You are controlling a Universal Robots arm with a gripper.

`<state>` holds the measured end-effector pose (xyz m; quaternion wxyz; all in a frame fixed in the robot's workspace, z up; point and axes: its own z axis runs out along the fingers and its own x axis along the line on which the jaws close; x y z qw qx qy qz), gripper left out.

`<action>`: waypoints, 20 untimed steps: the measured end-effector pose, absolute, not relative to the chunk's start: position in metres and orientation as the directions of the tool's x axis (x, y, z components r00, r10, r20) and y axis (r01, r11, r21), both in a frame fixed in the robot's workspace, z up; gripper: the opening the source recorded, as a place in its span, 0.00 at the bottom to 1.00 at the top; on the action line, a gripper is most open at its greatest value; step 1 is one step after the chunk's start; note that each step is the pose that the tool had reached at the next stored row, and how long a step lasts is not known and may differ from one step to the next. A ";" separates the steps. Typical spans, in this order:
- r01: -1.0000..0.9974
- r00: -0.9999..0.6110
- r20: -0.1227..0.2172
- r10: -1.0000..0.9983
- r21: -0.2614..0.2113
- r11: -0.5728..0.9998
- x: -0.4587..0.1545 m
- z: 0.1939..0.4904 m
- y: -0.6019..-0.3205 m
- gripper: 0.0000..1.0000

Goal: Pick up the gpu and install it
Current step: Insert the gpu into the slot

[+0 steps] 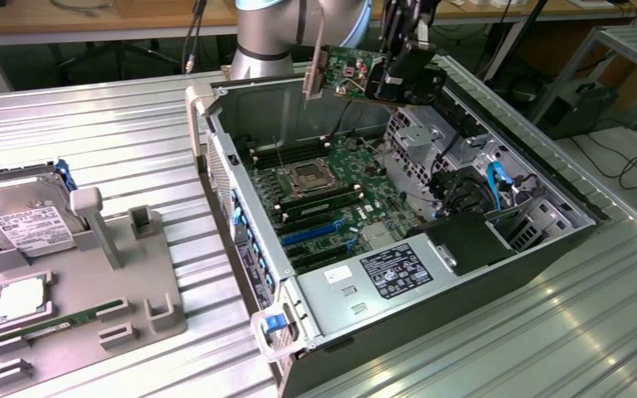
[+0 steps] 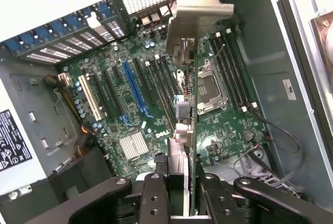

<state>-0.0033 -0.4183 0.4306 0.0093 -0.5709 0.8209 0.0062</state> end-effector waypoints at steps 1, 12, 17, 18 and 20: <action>-0.944 -0.329 -0.023 -0.944 -0.001 0.329 -0.003 0.431 -0.418 0.28; -0.991 -0.132 -0.023 -0.991 -0.003 0.133 -0.003 0.430 -0.418 0.28; -0.999 -0.036 -0.023 -0.999 -0.003 0.036 -0.003 0.430 -0.418 0.28; -1.000 -0.021 -0.023 -1.000 -0.003 0.021 -0.003 0.430 -0.418 0.28; -1.000 0.013 -0.023 -1.000 -0.003 -0.013 -0.003 0.430 -0.418 0.28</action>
